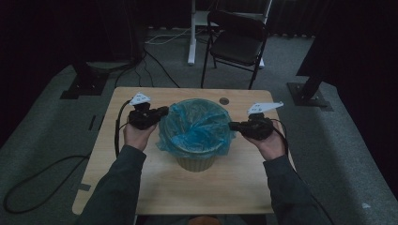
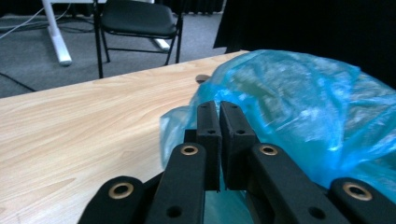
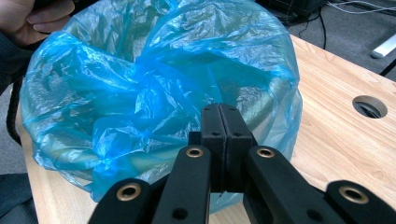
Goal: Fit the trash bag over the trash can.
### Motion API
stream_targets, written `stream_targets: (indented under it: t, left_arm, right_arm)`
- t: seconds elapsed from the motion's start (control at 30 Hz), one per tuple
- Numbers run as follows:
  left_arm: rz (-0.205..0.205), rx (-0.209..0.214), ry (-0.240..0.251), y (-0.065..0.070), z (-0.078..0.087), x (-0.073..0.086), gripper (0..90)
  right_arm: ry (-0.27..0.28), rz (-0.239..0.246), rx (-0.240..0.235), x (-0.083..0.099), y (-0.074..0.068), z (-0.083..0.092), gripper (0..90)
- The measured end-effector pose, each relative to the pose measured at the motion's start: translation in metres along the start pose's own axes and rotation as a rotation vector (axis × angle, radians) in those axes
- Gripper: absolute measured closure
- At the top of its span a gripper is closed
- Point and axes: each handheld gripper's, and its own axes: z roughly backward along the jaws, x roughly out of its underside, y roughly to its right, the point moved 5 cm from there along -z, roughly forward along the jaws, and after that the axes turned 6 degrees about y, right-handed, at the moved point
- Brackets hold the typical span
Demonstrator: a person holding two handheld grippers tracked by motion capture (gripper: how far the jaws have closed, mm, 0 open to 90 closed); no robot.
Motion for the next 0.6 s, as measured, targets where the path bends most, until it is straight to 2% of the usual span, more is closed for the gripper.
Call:
stream_targets:
  t: [0.17, 0.37, 0.47, 0.6]
  left_arm:
    - [0.031, -0.023, -0.015, -0.011, -0.006, 0.005, 87.7]
    - [0.052, -0.042, -0.049, -0.019, -0.013, 0.015, 85.3]
    - [0.057, -0.033, -0.052, -0.019, -0.014, 0.017, 83.5]
    - [0.04, 0.009, -0.038, -0.014, -0.013, 0.018, 81.0]
  right_arm:
    - [-0.029, -0.014, 0.027, 0.007, 0.008, -0.002, 90.0]
    - [-0.071, -0.048, 0.034, 0.018, 0.016, -0.006, 90.0]
    - [-0.09, -0.06, 0.036, 0.021, 0.018, -0.008, 90.0]
    - [-0.092, -0.056, 0.029, 0.022, 0.016, -0.011, 89.9]
